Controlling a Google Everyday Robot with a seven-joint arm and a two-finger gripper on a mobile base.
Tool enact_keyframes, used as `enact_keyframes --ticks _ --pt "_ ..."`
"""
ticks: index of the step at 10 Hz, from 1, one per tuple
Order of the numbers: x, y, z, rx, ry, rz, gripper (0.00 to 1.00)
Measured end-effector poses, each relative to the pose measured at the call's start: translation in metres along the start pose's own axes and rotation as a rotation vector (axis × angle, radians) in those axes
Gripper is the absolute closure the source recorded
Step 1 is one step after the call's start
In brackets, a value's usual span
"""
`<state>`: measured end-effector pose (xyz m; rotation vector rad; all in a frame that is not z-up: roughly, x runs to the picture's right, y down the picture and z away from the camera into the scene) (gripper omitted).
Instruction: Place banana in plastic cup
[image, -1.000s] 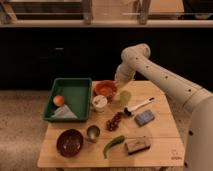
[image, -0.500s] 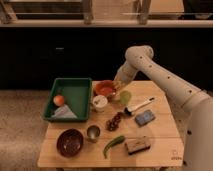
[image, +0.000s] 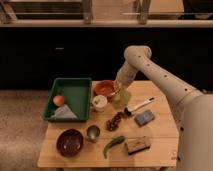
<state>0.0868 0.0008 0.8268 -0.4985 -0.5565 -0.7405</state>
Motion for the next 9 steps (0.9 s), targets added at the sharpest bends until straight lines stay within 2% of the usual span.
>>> enact_keyframes --ticks 5,7,9 --pt "-0.002 0.019 0.015 -0.062 -0.07 -0.032 0.99" --pt "-0.002 0.026 0.02 -0.084 -0.083 -0.037 0.99" --pt "0.001 0.031 0.023 -0.106 -0.078 -0.04 0.99"
